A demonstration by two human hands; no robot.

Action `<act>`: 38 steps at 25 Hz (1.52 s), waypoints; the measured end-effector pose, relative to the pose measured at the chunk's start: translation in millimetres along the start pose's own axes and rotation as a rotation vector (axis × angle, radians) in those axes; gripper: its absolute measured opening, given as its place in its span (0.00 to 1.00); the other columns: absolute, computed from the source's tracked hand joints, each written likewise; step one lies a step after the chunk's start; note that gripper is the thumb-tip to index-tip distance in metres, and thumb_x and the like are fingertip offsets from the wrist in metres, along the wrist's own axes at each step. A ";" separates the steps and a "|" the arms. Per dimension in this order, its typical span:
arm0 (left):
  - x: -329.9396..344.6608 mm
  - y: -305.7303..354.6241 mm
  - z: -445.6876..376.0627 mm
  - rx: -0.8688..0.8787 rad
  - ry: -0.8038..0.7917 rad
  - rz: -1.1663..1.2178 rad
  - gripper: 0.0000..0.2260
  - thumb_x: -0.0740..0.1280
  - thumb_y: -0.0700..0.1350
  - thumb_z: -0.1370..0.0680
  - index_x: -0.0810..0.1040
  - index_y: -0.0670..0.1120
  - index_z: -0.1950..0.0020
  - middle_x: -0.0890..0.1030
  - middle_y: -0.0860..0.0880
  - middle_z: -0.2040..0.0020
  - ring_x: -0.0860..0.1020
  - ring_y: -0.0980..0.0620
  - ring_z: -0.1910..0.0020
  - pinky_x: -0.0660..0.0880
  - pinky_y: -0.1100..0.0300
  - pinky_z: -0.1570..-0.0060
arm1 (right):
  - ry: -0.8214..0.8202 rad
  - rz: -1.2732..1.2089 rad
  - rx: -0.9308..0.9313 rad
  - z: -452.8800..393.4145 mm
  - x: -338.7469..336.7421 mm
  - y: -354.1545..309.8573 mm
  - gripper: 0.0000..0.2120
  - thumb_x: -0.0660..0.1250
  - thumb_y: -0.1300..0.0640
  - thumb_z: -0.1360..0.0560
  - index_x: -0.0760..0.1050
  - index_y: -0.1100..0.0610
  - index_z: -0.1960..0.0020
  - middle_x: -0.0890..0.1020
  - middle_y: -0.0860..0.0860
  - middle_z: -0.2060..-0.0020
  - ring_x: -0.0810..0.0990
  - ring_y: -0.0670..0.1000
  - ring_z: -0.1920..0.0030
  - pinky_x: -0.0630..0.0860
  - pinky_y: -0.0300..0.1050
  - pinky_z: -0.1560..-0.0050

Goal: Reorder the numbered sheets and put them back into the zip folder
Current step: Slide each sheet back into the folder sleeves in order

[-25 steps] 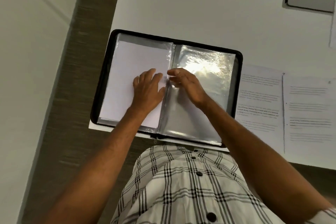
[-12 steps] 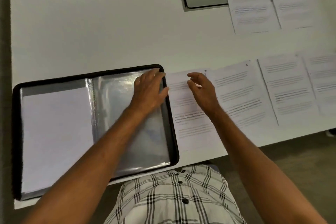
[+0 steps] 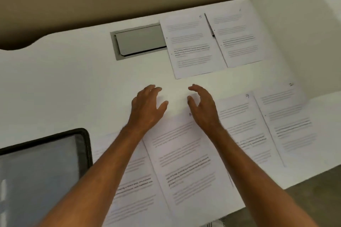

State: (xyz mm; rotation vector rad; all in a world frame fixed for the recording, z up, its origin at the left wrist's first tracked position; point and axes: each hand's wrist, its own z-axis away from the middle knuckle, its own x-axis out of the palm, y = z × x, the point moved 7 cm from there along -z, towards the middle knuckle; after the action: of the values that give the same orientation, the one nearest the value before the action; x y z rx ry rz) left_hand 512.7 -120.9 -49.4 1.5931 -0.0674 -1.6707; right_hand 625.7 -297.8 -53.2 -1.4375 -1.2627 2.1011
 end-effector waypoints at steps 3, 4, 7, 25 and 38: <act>16.8 20.2 -39.5 -0.061 -0.020 0.017 0.27 0.66 0.58 0.19 0.66 0.50 0.22 0.64 0.48 0.20 0.63 0.46 0.23 0.63 0.46 0.25 | -0.005 0.032 -0.002 -47.9 -18.2 15.7 0.19 0.67 0.54 0.17 0.73 0.52 0.26 0.73 0.48 0.25 0.69 0.48 0.24 0.60 0.29 0.28; 20.7 24.9 -51.8 -0.077 -0.023 0.011 0.27 0.66 0.58 0.19 0.66 0.50 0.22 0.64 0.48 0.20 0.63 0.46 0.23 0.63 0.46 0.26 | -0.005 0.040 -0.010 -62.6 -21.4 20.4 0.20 0.67 0.54 0.17 0.72 0.52 0.25 0.72 0.49 0.24 0.68 0.49 0.23 0.61 0.36 0.25; 25.5 34.5 -92.9 -0.136 0.001 -0.049 0.29 0.66 0.58 0.19 0.63 0.48 0.21 0.63 0.48 0.21 0.62 0.45 0.23 0.63 0.45 0.27 | 0.022 0.129 -0.035 -105.1 -25.3 32.1 0.26 0.69 0.52 0.18 0.68 0.54 0.22 0.66 0.53 0.19 0.59 0.55 0.18 0.56 0.47 0.20; 29.4 41.0 -136.0 -0.606 0.301 0.845 0.14 0.66 0.43 0.17 0.71 0.50 0.32 0.80 0.52 0.36 0.80 0.54 0.45 0.76 0.67 0.58 | 0.068 0.250 -0.021 -126.1 -13.7 42.2 0.32 0.62 0.43 0.16 0.60 0.56 0.17 0.68 0.54 0.20 0.61 0.57 0.18 0.57 0.54 0.20; -22.1 -28.1 28.6 -0.612 0.214 1.053 0.12 0.61 0.38 0.15 0.80 0.52 0.40 0.85 0.53 0.42 0.84 0.51 0.44 0.82 0.53 0.44 | -0.118 -0.316 0.283 -28.4 -8.6 0.2 0.29 0.70 0.49 0.18 0.64 0.50 0.21 0.74 0.46 0.28 0.76 0.50 0.33 0.78 0.37 0.44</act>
State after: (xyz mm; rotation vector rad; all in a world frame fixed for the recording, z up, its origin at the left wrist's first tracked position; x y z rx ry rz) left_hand 471.4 -103.0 -40.9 0.9543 -0.2174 -0.6012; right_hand 654.2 -289.6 -51.5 -0.9415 -1.0944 2.0686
